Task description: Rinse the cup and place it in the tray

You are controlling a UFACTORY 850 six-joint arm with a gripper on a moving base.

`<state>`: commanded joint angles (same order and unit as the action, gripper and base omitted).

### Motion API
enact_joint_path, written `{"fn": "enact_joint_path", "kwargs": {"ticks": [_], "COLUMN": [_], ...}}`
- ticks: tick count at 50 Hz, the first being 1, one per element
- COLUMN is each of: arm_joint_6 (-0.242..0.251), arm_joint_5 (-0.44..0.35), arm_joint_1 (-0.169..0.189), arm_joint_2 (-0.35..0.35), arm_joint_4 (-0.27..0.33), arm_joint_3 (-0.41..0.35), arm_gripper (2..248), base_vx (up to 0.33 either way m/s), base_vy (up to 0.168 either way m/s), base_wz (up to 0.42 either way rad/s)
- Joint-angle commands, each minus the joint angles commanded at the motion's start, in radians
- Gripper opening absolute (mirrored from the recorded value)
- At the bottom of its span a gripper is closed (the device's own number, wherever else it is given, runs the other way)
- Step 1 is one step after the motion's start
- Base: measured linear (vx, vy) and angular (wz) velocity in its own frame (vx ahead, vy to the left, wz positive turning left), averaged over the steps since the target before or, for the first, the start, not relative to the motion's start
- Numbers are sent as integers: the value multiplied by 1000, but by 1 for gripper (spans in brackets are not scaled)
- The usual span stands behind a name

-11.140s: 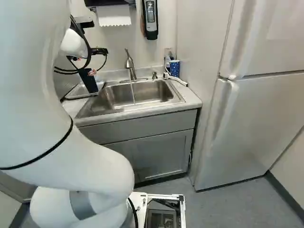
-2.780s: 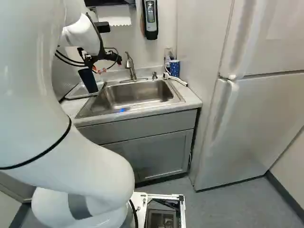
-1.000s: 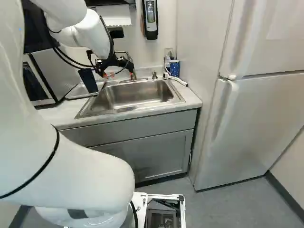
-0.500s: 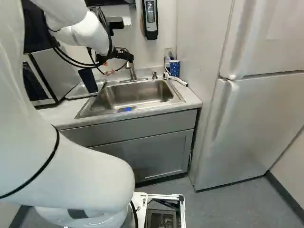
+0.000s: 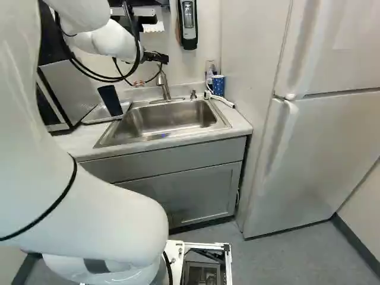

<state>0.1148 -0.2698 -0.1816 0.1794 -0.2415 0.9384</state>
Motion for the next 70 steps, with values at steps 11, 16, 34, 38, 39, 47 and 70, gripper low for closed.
{"fn": "enact_joint_path", "kwargs": {"ticks": [11, 16, 34, 38, 39, 47, 70], "arm_joint_6": [0, 0, 0, 0, 0, 0, 0], "arm_joint_5": [-67, -67, -67, -67, -67, -67, -26], "arm_joint_1": [0, -2, -20, -24, -26, -30, -51], "arm_joint_2": [-59, -87, -188, -209, -215, -258, -374], "arm_joint_4": [-20, -20, -20, -20, -20, -20, -20], "arm_joint_3": [54, 81, 179, 201, 206, 251, 374], "arm_gripper": [247, 247, 247, 247, 247, 247, 247], "base_vx": [0, 0, 0, 0, 0, 0, 0], "base_vy": [0, 0, 0, 0, 0, 0, 0], "base_wz": [0, 0, 0, 0, 0, 0, 0]}}
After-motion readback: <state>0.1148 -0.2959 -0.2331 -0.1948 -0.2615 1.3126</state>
